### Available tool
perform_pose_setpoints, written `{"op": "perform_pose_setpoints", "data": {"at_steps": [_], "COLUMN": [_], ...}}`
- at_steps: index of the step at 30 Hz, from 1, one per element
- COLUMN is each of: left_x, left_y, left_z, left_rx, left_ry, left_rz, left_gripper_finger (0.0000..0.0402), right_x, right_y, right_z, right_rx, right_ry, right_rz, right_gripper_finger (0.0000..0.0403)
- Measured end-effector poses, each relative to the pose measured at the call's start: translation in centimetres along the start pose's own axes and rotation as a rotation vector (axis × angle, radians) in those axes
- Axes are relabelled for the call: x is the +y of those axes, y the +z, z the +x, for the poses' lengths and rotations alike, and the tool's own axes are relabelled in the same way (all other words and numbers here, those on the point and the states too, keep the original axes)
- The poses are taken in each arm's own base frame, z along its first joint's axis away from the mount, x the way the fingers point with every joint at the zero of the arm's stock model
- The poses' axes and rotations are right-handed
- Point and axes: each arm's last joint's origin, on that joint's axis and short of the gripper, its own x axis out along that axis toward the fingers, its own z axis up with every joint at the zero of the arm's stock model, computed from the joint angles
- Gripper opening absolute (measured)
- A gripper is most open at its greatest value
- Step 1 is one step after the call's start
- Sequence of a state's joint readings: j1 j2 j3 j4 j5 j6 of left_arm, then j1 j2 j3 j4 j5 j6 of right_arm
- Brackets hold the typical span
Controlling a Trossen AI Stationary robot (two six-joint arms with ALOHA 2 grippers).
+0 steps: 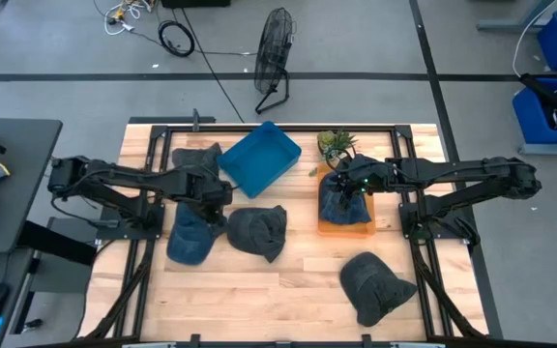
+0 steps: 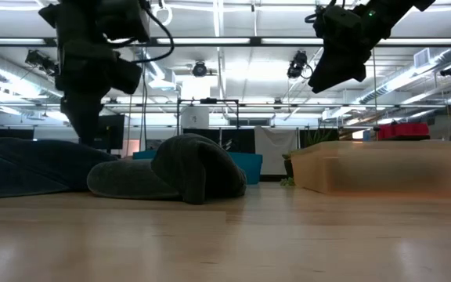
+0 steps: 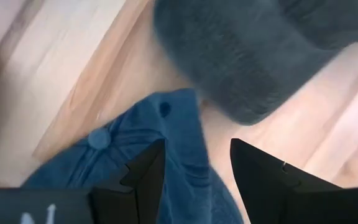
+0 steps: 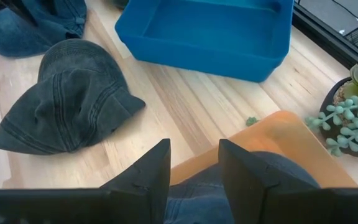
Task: Pick & Place hat
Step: Put the blue cap into the orange bin
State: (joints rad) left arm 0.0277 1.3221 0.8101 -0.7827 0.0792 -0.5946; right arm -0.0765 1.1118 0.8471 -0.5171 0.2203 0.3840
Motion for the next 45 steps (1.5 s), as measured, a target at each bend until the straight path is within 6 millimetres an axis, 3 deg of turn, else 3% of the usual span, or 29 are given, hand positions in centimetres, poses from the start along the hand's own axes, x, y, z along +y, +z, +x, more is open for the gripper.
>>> {"op": "perform_pose_setpoints", "data": {"at_steps": [4, 10, 15, 20, 25, 28, 34, 40, 45], "left_x": [-0.1, -0.6, -0.4, -0.6, -2.3, -4.1, -6.8, -7.9, -7.9], "left_y": [0.2, 0.4, 0.0, 0.0, 1.4, 2.1, 3.1, 4.0, 4.9], "left_z": [1.2, 3.2, 3.9, 3.0, -0.3, -3.4, -7.8, -8.3, -7.9], "left_rx": [0.042, 0.094, 0.162, 0.215, 0.226, 0.203, 0.077, 0.036, 0.023], "left_ry": [0.027, 0.045, 0.075, 0.080, 0.098, 0.133, 0.342, 0.393, 0.405], "left_rz": [-0.012, 0.124, 0.146, 0.205, 0.324, 0.530, 1.241, 1.778, 1.959], "left_gripper_finger": [0.0185, 0.0181, 0.0127, 0.0019, 0.0011, 0.0009, 0.0016, 0.0012, 0.0016], "right_x": [0.0, 0.0, 0.0, 0.0, 0.0, 0.0, 0.0, 0.2, 1.1], "right_y": [0.0, 0.0, 0.0, 0.0, 0.0, 0.0, 0.0, 0.4, 2.7], "right_z": [0.0, 0.0, 0.0, 0.0, 0.0, 0.0, 0.0, 0.0, -0.1], "right_rx": [0.001, 0.001, 0.000, 0.000, 0.000, 0.000, -0.004, -0.041, -0.287], "right_ry": [0.000, 0.000, 0.001, 0.002, 0.001, 0.001, 0.002, 0.012, 0.053], "right_rz": [0.000, 0.000, 0.000, 0.000, 0.000, 0.000, -0.020, -0.182, -0.333], "right_gripper_finger": [0.0142, 0.0142, 0.0142, 0.0142, 0.0142, 0.0142, 0.0142, 0.0142, 0.0142]}}
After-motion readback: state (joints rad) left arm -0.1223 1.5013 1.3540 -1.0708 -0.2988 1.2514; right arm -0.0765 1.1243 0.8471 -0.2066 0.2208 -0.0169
